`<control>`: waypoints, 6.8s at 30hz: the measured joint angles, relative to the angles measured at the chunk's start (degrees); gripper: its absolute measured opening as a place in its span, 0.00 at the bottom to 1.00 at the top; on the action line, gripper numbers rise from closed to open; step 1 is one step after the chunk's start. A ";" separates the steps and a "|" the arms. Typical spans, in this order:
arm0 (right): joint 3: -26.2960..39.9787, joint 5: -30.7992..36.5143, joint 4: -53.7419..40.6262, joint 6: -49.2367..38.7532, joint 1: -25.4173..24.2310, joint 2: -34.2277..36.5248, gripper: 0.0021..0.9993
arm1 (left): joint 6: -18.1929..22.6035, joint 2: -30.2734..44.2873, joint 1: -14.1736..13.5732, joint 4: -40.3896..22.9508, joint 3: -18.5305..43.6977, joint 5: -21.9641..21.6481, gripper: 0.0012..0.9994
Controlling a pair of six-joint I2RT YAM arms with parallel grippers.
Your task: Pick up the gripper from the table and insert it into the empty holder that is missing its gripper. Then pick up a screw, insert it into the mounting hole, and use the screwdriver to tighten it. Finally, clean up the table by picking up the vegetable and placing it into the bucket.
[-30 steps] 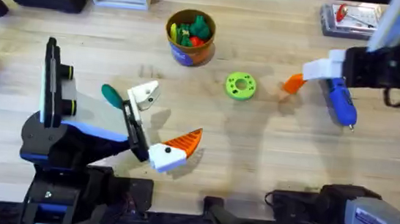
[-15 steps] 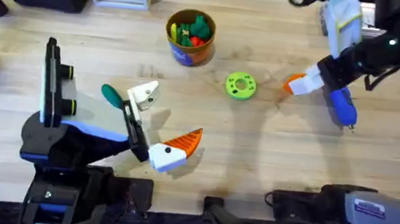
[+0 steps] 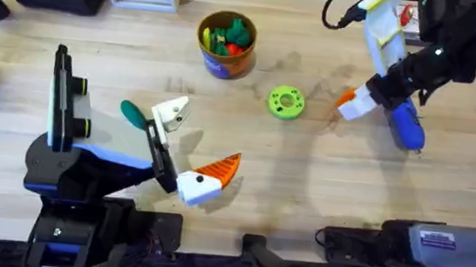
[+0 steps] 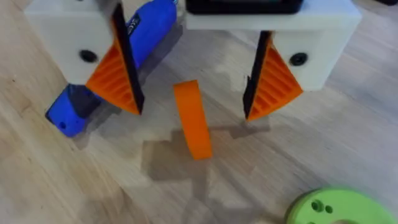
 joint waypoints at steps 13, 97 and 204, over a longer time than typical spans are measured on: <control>0.02 -1.66 1.98 -0.48 0.00 2.23 0.60 | 0.00 0.02 0.00 0.00 0.00 0.15 0.99; -24.35 -52.19 57.55 99.15 28.06 -10.71 0.01 | 0.00 0.00 0.00 0.00 -0.02 0.57 0.99; -22.64 -41.84 91.33 121.32 39.66 7.60 0.00 | -1.72 0.02 1.29 0.28 -0.13 -6.95 0.99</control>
